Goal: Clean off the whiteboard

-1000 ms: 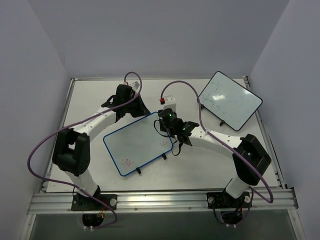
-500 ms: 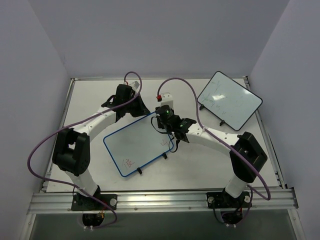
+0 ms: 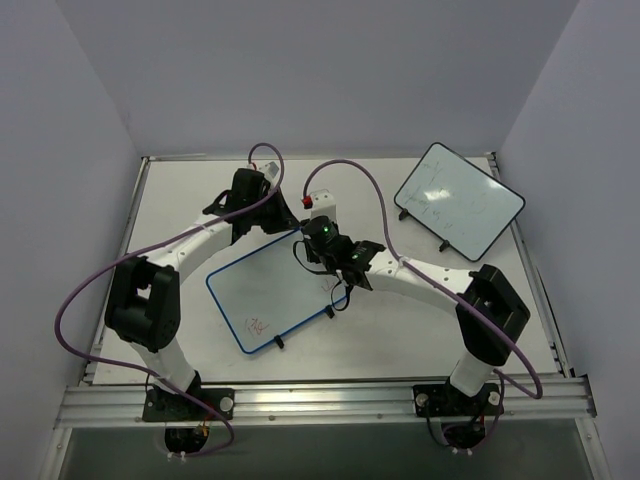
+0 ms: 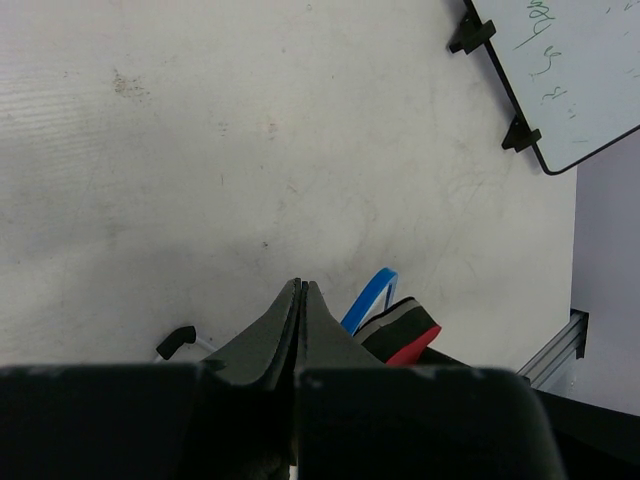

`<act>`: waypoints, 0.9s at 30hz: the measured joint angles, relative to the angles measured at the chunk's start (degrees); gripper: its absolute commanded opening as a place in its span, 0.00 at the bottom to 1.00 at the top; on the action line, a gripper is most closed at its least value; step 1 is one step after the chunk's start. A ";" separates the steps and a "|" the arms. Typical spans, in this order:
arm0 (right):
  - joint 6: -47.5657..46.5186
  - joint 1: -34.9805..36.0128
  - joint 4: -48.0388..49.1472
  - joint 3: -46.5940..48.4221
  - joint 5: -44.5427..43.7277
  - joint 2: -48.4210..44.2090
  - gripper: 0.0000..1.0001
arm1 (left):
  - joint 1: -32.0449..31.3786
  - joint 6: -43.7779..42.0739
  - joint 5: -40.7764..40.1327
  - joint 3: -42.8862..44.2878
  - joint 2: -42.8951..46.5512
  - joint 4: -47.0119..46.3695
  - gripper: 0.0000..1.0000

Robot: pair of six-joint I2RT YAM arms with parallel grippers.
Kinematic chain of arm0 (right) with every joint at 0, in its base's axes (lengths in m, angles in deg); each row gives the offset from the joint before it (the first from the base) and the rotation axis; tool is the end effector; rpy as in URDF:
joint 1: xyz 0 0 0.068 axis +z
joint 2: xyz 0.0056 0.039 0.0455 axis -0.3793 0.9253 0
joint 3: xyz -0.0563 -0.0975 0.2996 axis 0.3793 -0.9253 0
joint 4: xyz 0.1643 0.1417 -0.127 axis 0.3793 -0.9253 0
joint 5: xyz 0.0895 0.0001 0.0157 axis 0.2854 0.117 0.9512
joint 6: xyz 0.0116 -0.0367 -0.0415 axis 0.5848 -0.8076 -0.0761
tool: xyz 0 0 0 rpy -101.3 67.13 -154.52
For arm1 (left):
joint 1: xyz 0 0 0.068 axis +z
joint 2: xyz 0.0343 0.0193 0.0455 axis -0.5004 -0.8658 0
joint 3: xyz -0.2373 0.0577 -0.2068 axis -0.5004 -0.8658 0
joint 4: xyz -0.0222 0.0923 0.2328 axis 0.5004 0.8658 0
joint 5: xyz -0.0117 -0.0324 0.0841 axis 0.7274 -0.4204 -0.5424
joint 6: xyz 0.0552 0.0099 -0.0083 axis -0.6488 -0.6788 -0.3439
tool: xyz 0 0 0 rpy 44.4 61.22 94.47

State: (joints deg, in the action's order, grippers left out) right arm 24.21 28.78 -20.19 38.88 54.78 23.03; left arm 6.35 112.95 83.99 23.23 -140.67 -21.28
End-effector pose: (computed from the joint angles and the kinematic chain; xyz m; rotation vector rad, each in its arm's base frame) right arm 0.2563 0.2949 0.3160 -0.3028 1.9371 0.4569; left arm 0.3556 -0.1695 0.3025 -0.1001 2.3775 -0.9000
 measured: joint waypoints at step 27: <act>-0.15 -4.11 -2.54 -0.66 -1.14 -2.03 0.00 | -0.35 0.00 0.09 -0.02 0.00 -0.22 0.02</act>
State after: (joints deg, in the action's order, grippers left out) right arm 24.06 24.67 -22.73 38.22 53.64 20.99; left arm 6.00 112.95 84.08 23.21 -140.67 -21.50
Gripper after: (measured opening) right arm 0.239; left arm 0.031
